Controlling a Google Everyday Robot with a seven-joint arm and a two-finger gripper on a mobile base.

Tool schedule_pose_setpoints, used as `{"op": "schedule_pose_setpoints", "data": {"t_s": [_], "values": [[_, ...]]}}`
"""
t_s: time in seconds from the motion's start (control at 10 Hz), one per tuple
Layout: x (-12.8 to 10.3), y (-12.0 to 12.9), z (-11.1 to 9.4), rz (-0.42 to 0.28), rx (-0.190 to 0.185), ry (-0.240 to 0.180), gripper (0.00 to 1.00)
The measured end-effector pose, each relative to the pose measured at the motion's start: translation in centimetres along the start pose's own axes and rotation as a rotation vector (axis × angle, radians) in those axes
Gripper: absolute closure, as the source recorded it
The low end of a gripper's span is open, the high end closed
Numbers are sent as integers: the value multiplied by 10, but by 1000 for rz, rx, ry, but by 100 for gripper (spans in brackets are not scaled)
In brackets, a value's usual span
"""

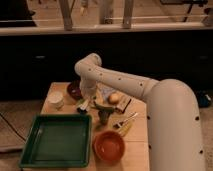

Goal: Place brush in plastic cup

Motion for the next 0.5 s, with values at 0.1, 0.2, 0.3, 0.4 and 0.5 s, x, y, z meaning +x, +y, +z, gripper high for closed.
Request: {"op": "schedule_pose_setpoints", "data": {"t_s": [0.1,0.2,0.3,0.4,0.5], "values": [[0,-3,1,7,-2,-1,100],[1,-3,1,12,-2,-1,100],[3,-2,2,36,-7,-1,100],[4,-4,3,51,-10,-1,100],[4,-6,4,60,-10,1,100]]}}
